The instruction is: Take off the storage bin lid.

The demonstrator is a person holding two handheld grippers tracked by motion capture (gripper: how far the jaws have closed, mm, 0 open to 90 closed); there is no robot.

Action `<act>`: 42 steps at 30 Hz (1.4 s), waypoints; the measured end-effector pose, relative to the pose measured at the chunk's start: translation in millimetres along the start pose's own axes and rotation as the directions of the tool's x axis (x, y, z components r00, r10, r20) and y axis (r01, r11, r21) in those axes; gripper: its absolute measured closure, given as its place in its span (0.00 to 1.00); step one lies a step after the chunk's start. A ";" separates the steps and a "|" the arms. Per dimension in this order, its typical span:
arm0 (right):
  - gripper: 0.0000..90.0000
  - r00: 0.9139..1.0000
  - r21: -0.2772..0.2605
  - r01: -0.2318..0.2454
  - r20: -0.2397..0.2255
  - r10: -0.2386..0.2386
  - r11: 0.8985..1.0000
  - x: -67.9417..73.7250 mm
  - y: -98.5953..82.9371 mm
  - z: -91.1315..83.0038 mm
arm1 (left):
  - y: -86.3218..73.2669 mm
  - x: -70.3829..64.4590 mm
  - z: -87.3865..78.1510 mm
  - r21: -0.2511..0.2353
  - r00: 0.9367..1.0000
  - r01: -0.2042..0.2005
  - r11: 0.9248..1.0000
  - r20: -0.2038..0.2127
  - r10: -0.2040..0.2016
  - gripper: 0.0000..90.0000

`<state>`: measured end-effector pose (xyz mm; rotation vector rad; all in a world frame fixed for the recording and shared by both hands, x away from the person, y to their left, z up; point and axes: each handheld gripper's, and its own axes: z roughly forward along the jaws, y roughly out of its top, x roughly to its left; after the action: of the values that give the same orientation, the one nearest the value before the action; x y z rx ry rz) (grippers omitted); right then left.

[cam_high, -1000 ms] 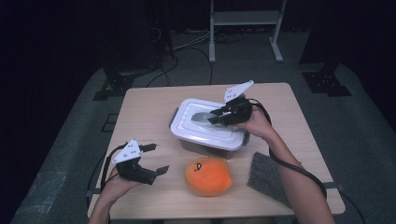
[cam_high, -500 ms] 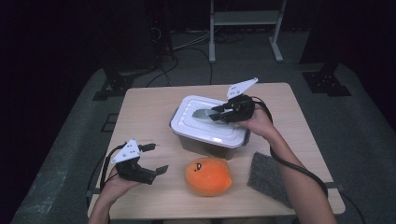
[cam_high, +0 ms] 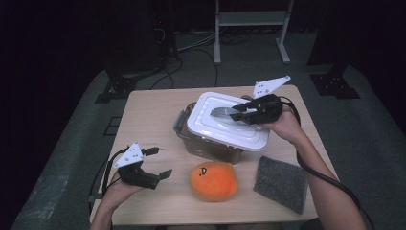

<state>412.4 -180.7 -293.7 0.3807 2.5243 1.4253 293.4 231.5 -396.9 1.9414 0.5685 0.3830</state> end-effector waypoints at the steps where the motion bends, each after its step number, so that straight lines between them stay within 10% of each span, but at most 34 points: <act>1: 0.73 1.000 0.001 -0.003 0.005 0.003 1.000 0.8 -1.1 -4.7 | -0.1 -0.1 0.2 -0.001 1.000 0.000 1.000 0.000 0.000 0.08; 21: 0.73 0.989 -0.028 -0.076 0.124 0.079 0.997 12.2 -55.6 -98.6 | -1.1 -0.5 1.6 0.010 1.000 0.017 1.000 -0.004 -0.017 0.03; 42: 0.73 0.968 -0.048 -0.153 0.195 0.160 0.987 22.5 -110.3 -154.5 | -1.9 0.6 1.5 0.004 1.000 0.021 1.000 -0.010 -0.021 0.03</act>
<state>330.1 -352.3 -311.7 0.6940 2.3531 1.4030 294.2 231.4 -399.1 1.9372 0.5959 0.3789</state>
